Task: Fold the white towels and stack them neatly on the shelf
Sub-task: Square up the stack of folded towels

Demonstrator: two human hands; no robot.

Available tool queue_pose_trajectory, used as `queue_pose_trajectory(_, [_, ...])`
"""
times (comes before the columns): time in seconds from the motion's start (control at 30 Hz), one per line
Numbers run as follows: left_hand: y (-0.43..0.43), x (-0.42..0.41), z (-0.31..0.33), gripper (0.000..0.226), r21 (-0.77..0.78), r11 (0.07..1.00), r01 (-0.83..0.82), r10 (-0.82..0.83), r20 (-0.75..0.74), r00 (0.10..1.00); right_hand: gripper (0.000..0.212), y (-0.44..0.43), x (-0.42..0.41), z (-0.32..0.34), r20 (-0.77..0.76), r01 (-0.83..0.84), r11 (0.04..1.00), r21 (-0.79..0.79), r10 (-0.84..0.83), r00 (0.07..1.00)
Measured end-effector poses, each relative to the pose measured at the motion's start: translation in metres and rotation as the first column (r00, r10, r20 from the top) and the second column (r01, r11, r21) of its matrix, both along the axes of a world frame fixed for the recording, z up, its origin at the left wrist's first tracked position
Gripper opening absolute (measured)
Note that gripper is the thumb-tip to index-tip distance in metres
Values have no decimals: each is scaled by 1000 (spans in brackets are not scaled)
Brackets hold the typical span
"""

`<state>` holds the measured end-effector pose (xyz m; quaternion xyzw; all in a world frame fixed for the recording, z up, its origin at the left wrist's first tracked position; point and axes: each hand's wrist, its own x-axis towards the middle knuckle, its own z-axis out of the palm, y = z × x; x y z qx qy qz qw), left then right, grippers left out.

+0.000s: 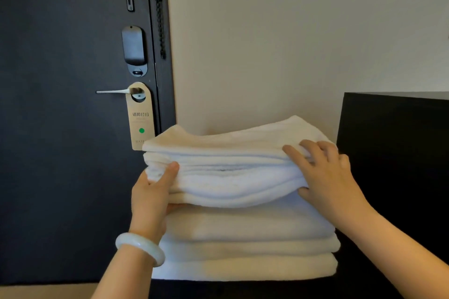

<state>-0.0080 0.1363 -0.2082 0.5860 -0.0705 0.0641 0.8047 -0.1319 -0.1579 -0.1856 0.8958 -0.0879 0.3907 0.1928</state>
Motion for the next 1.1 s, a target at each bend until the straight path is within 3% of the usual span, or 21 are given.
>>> queue_pose_trajectory(0.2, [-4,-12,-10,33,63,996,63,-61,-36,997,121,-9,-11,-45,-84,76,996,40,-72,994])
queue_pose_trajectory(0.47, [-6,-18,22,26,198,979,-54,30,126,992,117,-12,-5,-44,-7,49,993,108,-49,999])
queue_pose_trajectory(0.67, [3,-19,-16,29,215,976,-40,45,-18,999,125,-8,-6,-43,-68,51,992,116,-43,997])
queue_pose_trajectory(0.8, [4,-13,-12,34,308,948,-85,76,41,996,119,-6,-5,-34,-120,41,980,197,-18,993])
queue_pose_trajectory(0.97, [7,0,-21,42,386,907,-168,157,60,986,110,0,-12,-19,-23,-70,990,126,73,997])
queue_pose_trajectory(1.1, [5,1,-27,42,411,897,-164,146,77,986,120,2,-22,-32,-141,31,984,174,-6,990])
